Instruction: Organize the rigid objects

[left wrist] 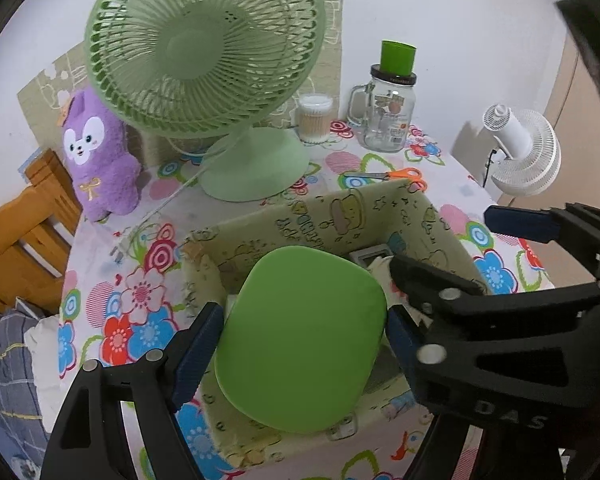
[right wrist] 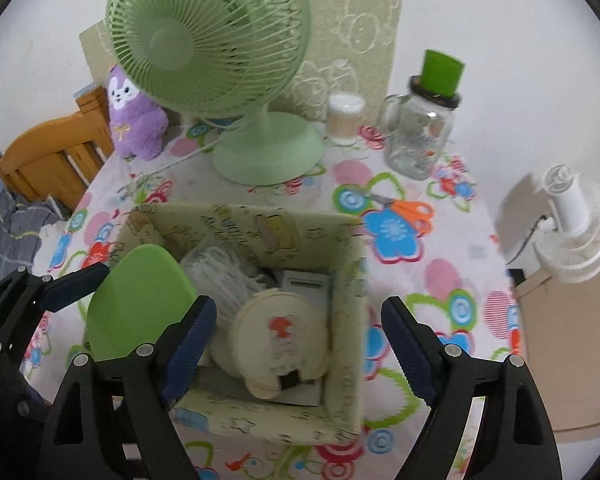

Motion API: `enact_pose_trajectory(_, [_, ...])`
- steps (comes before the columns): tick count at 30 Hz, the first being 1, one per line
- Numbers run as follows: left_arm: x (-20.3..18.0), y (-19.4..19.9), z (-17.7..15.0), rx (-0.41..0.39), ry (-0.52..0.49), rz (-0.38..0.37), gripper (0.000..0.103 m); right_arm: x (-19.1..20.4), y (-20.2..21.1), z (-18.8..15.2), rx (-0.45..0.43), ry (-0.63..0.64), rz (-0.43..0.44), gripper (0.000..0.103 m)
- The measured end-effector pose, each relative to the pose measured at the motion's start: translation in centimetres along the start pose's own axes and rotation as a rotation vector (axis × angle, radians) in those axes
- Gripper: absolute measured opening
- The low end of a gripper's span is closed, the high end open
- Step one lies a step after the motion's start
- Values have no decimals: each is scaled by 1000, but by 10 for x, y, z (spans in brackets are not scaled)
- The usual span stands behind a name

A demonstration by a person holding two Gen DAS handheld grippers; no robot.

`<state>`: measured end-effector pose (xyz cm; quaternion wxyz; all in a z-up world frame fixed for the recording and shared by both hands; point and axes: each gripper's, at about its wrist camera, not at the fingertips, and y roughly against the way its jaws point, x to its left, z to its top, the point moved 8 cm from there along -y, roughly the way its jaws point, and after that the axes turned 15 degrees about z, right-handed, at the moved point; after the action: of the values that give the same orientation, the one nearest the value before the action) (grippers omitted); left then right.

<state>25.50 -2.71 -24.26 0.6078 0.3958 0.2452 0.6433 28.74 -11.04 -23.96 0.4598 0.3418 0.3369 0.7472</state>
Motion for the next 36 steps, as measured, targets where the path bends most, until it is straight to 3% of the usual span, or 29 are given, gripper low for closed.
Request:
enact_pose_trajectory(7, [-23,-8,4,5,-35,-28,84,-30,6,-12,12,-71,-37,87])
enact_pose_trajectory(16, [-27,-29,3,37,-28,-6,84,-53,0,-25,37,-131,-44,87])
enact_pose_trajectory(24, [-21,-27,1,30,-35,20,84,-53,-4,-30,47,-154,-27,87])
enact_pose_trajectory(36, [16,10,-12,38,64,24,89,-23,23,-29,-14,-131,-8,87])
